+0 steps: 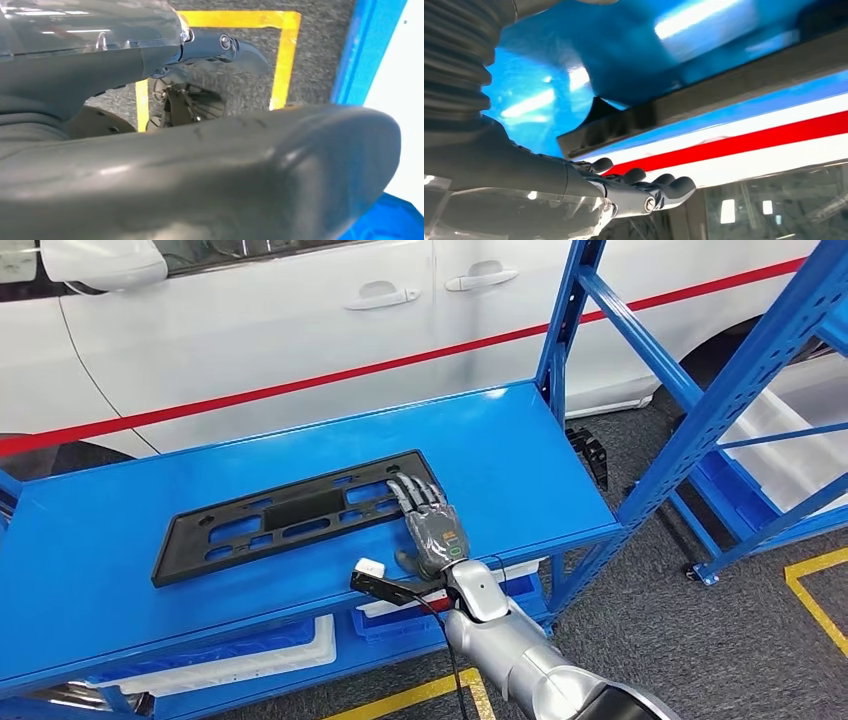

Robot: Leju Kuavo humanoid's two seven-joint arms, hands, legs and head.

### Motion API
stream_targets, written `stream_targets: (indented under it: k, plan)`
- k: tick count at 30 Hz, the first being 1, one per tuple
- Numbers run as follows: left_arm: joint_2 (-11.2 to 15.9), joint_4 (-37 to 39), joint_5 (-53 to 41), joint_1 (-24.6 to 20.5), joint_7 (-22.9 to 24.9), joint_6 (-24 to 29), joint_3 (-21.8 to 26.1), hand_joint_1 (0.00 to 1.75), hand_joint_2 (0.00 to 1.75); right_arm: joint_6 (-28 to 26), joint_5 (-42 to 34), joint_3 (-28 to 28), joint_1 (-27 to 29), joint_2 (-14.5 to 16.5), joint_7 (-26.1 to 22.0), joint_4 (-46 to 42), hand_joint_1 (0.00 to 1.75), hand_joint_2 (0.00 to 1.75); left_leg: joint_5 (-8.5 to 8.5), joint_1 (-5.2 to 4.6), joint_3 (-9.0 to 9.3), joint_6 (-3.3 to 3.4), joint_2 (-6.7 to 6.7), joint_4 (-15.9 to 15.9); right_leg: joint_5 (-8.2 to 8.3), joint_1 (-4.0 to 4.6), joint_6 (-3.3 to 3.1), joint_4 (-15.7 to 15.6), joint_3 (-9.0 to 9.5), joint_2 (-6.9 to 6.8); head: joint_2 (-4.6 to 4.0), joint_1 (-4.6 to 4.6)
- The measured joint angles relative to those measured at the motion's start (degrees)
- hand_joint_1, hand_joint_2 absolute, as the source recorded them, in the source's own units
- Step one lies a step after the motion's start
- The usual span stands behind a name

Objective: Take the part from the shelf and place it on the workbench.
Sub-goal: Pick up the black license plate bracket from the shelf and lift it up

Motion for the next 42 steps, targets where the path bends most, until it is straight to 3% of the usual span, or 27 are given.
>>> stream_targets:
  k: [2, 4, 6, 9, 10, 11, 12, 13, 14, 16, 17, 21, 23, 25, 26, 27, 28, 30, 32, 35, 37, 40, 41, 42]
  plan:
    - [0.1, 0.0, 0.04, -0.07, -0.28, -0.09, 0.11, 0.0, 0.0, 0.01, -0.68, -0.06, 0.53, 0.22, -1.08, -0.66, 0.0, 1.75, 0.86, -0.23, 1.6, 0.41, 0.02, -3.83, -0.15, 0.19, 0.41, 0.19, -0.2, 0.0, 0.0, 0.05]
    - [0.18, 0.0, 0.31, -0.02, -0.73, -0.14, 0.34, 0.0, 0.0, 0.02, -1.5, -0.09, 1.18, 0.62, -2.67, -1.28, 0.0, 1.75, 0.79, -0.24, 1.71, 0.81, -0.01, -4.32, -0.21, 0.26, 0.92, 0.27, -0.41, -0.04, 0.0, 0.07]
    - [0.22, 0.0, 0.62, 0.18, -1.21, -0.1, 0.64, 0.0, 0.0, 0.1, -2.13, -0.08, 1.76, 1.1, -4.05, -1.64, 0.0, 1.75, 1.04, 0.02, 1.91, 1.35, 0.02, -4.79, -1.4, 0.18, 1.51, 1.73, -0.97, -0.05, 0.0, 0.12]
    - [0.3, 0.0, 0.77, 0.47, -1.7, -0.07, 1.16, 0.0, 0.0, 0.36, -3.35, -0.04, 2.51, 1.54, -5.87, -1.79, 0.0, 1.75, 1.14, 0.15, 2.02, 1.88, 0.07, -5.03, -6.58, -0.3, 2.26, 11.52, -5.53, -0.06, 0.0, 0.22]
    - [0.33, 0.0, 0.77, 0.6, -1.76, -0.08, 1.28, 0.0, 0.0, 0.46, -3.91, -0.01, 2.8, 1.66, -6.45, -1.83, 0.0, 1.75, 1.11, 0.14, 2.04, 1.9, 0.06, -5.02, -7.72, -0.52, 2.46, 14.95, -7.29, -0.07, 0.0, 0.21]
    - [0.36, 0.0, 0.73, 0.75, -1.78, -0.09, 1.37, 0.0, 0.0, 0.6, -4.43, 0.04, 3.04, 1.85, -6.97, -1.87, 0.0, 1.75, 1.05, 0.15, 2.09, 1.88, 0.04, -5.0, -7.79, -0.74, 2.61, 16.67, -8.28, -0.08, 0.0, 0.21]
    - [0.37, 0.0, 0.68, 0.89, -1.76, -0.1, 1.42, 0.0, 0.0, 0.74, -4.92, 0.15, 3.22, 2.06, -7.43, -1.92, 0.0, 1.75, 0.97, 0.17, 2.19, 1.79, 0.0, -4.96, -6.75, -0.97, 2.73, 16.27, -8.25, -0.12, 0.0, 0.21]
    - [0.38, 0.0, 0.61, 0.99, -1.7, -0.11, 1.44, 0.0, 0.0, 0.87, -5.35, 0.31, 3.34, 2.35, -7.78, -1.96, 0.0, 1.75, 0.85, 0.21, 2.34, 1.64, -0.05, -4.9, -4.79, -1.18, 2.78, 13.66, -7.14, -0.16, 0.0, 0.21]
    - [0.36, 0.0, 0.53, 1.05, -1.62, -0.11, 1.45, 0.0, 0.0, 1.08, -5.77, 0.55, 3.44, 2.69, -7.96, -2.04, 0.0, 1.75, 0.67, 0.25, 2.46, 1.41, -0.11, -4.79, -2.6, -1.34, 2.78, 9.71, -5.35, -0.2, 0.0, 0.22]
    - [0.33, 0.0, 0.36, 1.04, -1.36, -0.07, 1.47, 0.0, 0.0, 1.71, -7.11, 1.5, 3.59, 3.39, -7.61, -2.55, 0.0, 1.75, 0.29, 0.14, 2.37, 0.78, -0.21, -4.4, -0.1, -1.32, 2.55, 3.12, -2.4, -0.17, 0.0, 0.21]
    - [0.32, 0.0, 0.25, 1.01, -1.21, -0.03, 1.48, 0.0, 0.0, 2.22, -8.36, 2.42, 3.64, 3.77, -6.89, -3.05, 0.0, 1.75, 0.17, 0.07, 2.23, 0.44, -0.22, -4.27, 0.12, -1.2, 2.31, 1.69, -1.88, -0.11, 0.0, 0.18]
    - [0.2, 0.0, -0.09, 0.97, -0.87, 0.16, 1.5, 0.0, 0.0, 3.99, -15.57, 9.65, 3.12, 4.7, -3.01, -5.38, 0.0, 1.75, -0.82, 0.43, 1.71, -0.9, -0.13, -3.26, 0.13, -0.88, 0.72, 1.12, -1.89, 0.07, 0.0, 0.11]
    - [0.12, 0.0, -0.29, 0.95, -0.86, 0.24, 1.5, 0.0, 0.0, 4.66, -18.2, 13.58, 2.59, 5.12, -1.72, -6.27, 0.0, 1.75, -3.89, 0.53, -0.6, -1.19, -0.1, 1.95, 0.18, -0.88, 0.11, 0.91, -1.75, 0.0, 0.0, 0.09]
    - [0.0, 0.0, -0.49, 1.0, -0.83, 0.29, 1.5, 0.0, 0.0, 5.29, -20.43, 17.35, 2.26, 5.38, -0.66, -6.97, 0.0, 1.75, -7.23, 0.53, -4.35, -1.32, -0.1, 9.88, 0.07, -0.63, -0.23, 0.97, -1.74, -0.1, 0.0, 0.09]
    - [-0.05, 0.0, -0.54, 1.06, -0.81, 0.31, 1.5, 0.0, 0.0, 5.48, -21.16, 19.1, 2.19, 5.41, -0.33, -7.22, 0.0, 1.75, -7.73, 0.53, -5.59, -1.33, -0.1, 12.36, 0.0, -0.49, -0.34, 1.01, -1.71, -0.12, 0.0, 0.09]
    - [-0.09, 0.0, -0.55, 1.1, -0.8, 0.32, 1.5, 0.0, 0.0, 5.57, -21.59, 20.65, 2.17, 5.41, -0.08, -7.45, 0.0, 1.75, -7.04, 0.53, -5.77, -1.26, -0.09, 12.54, -0.07, -0.37, -0.43, 1.07, -1.65, -0.1, 0.0, 0.09]
    - [-0.11, 0.0, -0.56, 1.12, -0.8, 0.32, 1.5, 0.0, 0.0, 5.6, -21.84, 21.92, 2.13, 5.43, 0.08, -7.69, 0.0, 1.75, -5.33, 0.52, -4.86, -1.09, -0.09, 10.42, -0.15, -0.26, -0.48, 1.11, -1.54, -0.06, 0.0, 0.09]
    - [-0.11, 0.0, -0.59, 1.1, -0.8, 0.34, 1.5, 0.0, 0.0, 5.66, -22.18, 23.77, 1.89, 5.52, 0.45, -8.18, 0.0, 1.75, -1.37, 0.38, -1.31, -0.51, -0.08, 2.78, -0.34, -0.03, -0.4, 1.18, -1.3, 0.05, 0.0, 0.1]
    - [-0.16, 0.0, -0.68, 1.08, -0.77, 0.37, 1.5, 0.0, 0.0, 5.76, -22.92, 25.5, 1.55, 5.62, 1.19, -8.59, 0.0, 1.75, 0.13, 0.07, 1.07, 0.03, -0.07, -2.48, -0.46, 0.15, -0.06, 1.34, -1.4, 0.08, 0.0, 0.12]
    - [-0.32, 0.0, -1.04, 1.28, -0.56, 0.55, 1.5, 0.0, 0.0, 5.74, -25.02, 28.66, 1.21, 5.67, 3.14, -9.1, 0.0, 1.75, 0.16, -0.02, 1.5, 0.55, -0.07, -3.77, -0.61, 0.09, 0.75, 1.48, -1.57, -0.05, 0.0, 0.15]
    - [-0.45, 0.0, -1.32, 1.48, -0.27, 0.67, 1.51, 0.0, 0.0, 5.67, -26.42, 30.52, 0.77, 5.69, 4.24, -9.37, 0.0, 1.75, 0.48, 0.25, 1.84, 1.1, 0.01, -4.37, -2.18, 0.02, 1.4, 3.54, -2.31, -0.06, 0.0, 0.2]
    - [-0.65, 0.0, -1.83, 1.49, 0.21, 0.6, 1.51, 0.0, 0.0, 5.65, -28.07, 32.56, 0.04, 5.62, 5.35, -9.43, 0.0, 1.75, 0.57, 0.32, 1.98, 1.59, 0.09, -4.6, -7.17, -0.3, 2.11, 13.58, -7.03, -0.05, 0.0, 0.29]
    - [-0.69, 0.0, -1.92, 1.49, 0.33, 0.55, 1.5, 0.0, 0.0, 5.65, -28.41, 33.09, -0.02, 5.57, 5.52, -9.36, 0.0, 1.75, 0.55, 0.33, 1.99, 1.6, 0.09, -4.58, -7.93, -0.46, 2.27, 16.31, -8.41, -0.06, 0.0, 0.3]
    - [-0.76, 0.0, -1.98, 1.5, 0.42, 0.51, 1.49, 0.0, 0.0, 5.63, -28.67, 33.59, -0.07, 5.51, 5.6, -9.25, 0.0, 1.75, 0.51, 0.33, 2.03, 1.58, 0.07, -4.56, -7.61, -0.63, 2.39, 17.19, -8.94, -0.07, 0.0, 0.3]
